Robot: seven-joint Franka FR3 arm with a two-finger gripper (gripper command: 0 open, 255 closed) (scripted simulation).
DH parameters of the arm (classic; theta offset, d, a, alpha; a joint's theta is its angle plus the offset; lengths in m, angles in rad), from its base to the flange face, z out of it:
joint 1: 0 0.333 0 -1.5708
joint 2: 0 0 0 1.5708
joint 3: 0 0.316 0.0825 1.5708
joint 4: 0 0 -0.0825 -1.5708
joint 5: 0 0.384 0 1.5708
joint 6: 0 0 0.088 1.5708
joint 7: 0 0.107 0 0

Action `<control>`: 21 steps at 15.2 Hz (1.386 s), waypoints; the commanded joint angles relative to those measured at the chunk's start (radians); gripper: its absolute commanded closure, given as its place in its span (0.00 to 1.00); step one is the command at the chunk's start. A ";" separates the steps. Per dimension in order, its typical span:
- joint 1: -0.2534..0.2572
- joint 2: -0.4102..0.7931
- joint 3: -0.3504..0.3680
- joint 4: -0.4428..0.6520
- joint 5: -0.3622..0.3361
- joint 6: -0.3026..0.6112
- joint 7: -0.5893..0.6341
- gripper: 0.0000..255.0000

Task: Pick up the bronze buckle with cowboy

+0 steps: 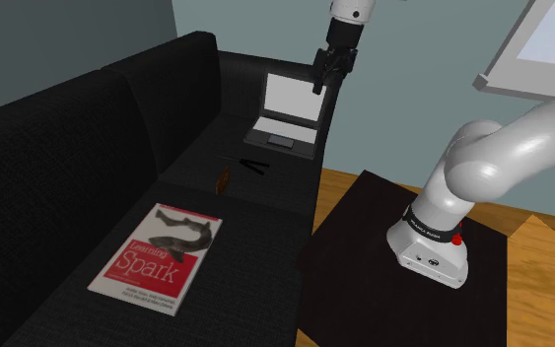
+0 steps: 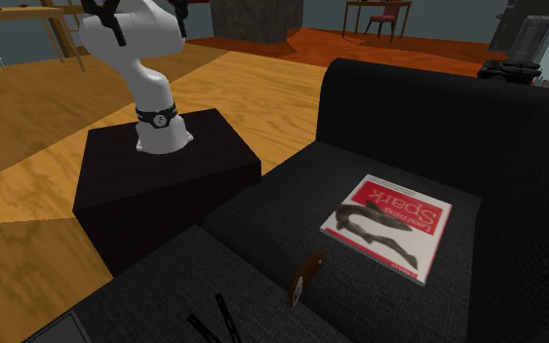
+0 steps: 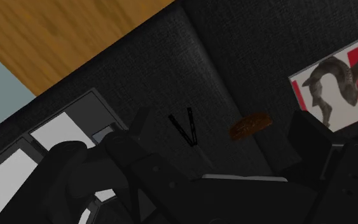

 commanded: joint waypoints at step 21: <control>0.072 0.820 0.062 0.275 0.001 0.526 -0.047 0.00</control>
